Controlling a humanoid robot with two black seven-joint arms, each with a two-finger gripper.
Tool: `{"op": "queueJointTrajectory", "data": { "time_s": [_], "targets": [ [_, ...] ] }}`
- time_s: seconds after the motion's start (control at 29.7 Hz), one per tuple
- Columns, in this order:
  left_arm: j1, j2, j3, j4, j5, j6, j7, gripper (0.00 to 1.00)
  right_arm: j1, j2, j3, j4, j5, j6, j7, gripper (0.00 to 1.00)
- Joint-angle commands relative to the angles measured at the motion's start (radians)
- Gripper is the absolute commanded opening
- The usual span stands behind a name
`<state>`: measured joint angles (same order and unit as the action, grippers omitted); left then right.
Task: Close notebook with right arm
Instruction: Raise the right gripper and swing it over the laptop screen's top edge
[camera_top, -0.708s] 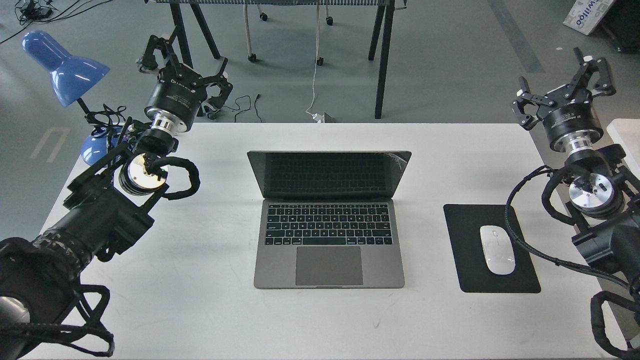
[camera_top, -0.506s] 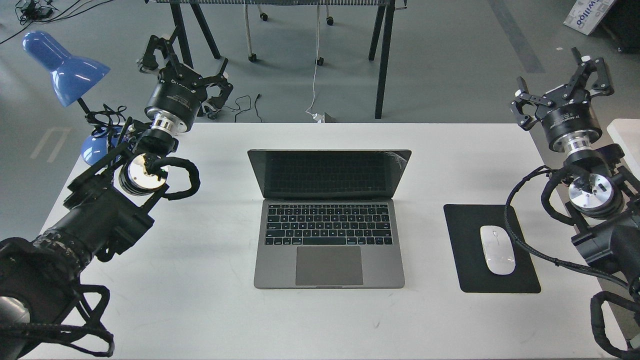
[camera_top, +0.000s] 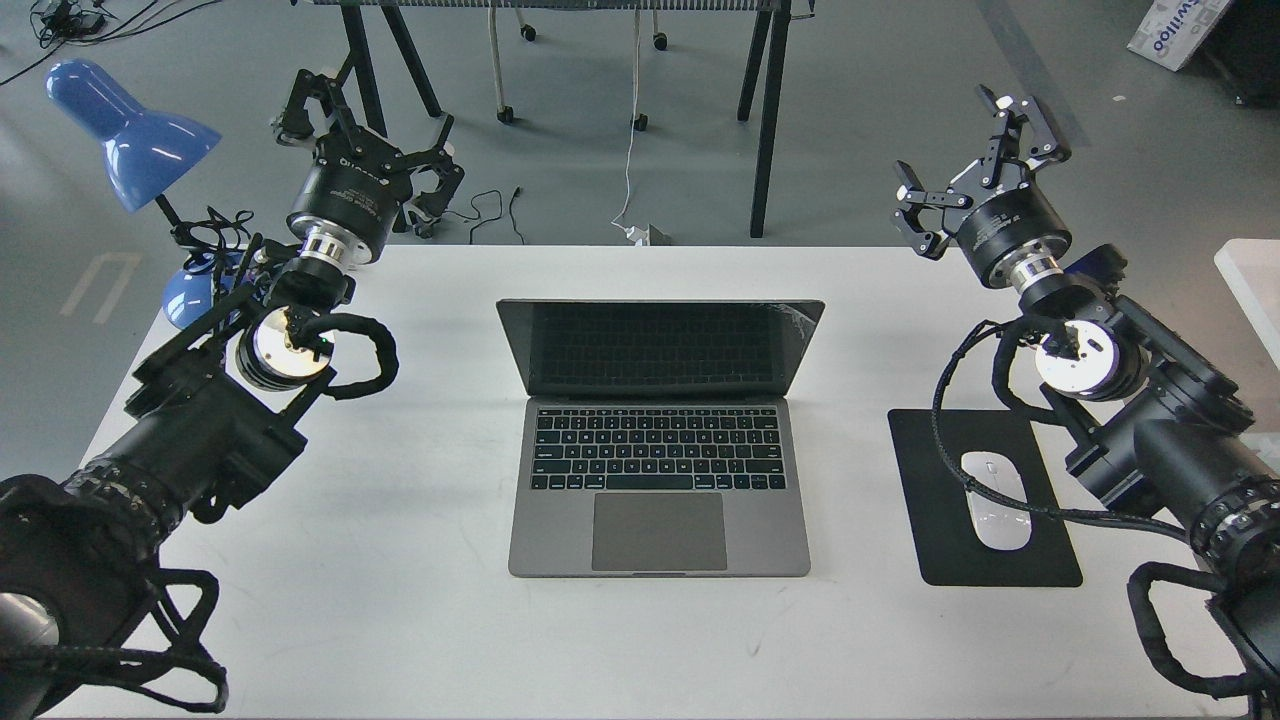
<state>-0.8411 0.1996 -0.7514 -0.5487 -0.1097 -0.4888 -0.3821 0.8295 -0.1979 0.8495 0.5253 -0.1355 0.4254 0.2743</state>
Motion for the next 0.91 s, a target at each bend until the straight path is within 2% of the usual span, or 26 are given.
{"op": "queueJointTrajectory", "data": {
  "time_s": [0.0,0.27,0.44,0.67,0.88],
  "targets": [
    [0.001,0.0,0.0,0.0,0.001,0.0,0.0,1.0,0.023,0.029,-0.03,0.005,-0.001,-0.002,-0.003,1.0],
    [0.001,0.0,0.001,0.0,0.001,0.0,-0.001,1.0,0.03,0.081,-0.135,0.018,-0.001,0.003,-0.004,1.0],
    [0.001,0.0,0.001,0.0,0.001,0.0,0.0,1.0,-0.013,0.072,-0.217,0.157,0.001,-0.002,-0.012,1.0],
    [0.001,0.0,0.001,0.0,0.001,0.0,0.0,1.0,-0.115,-0.07,-0.282,0.406,-0.003,-0.011,-0.026,1.0],
    [0.001,0.0,0.001,0.0,0.001,0.0,0.0,1.0,-0.162,-0.15,-0.349,0.49,-0.007,-0.039,-0.026,1.0]
  ]
}}
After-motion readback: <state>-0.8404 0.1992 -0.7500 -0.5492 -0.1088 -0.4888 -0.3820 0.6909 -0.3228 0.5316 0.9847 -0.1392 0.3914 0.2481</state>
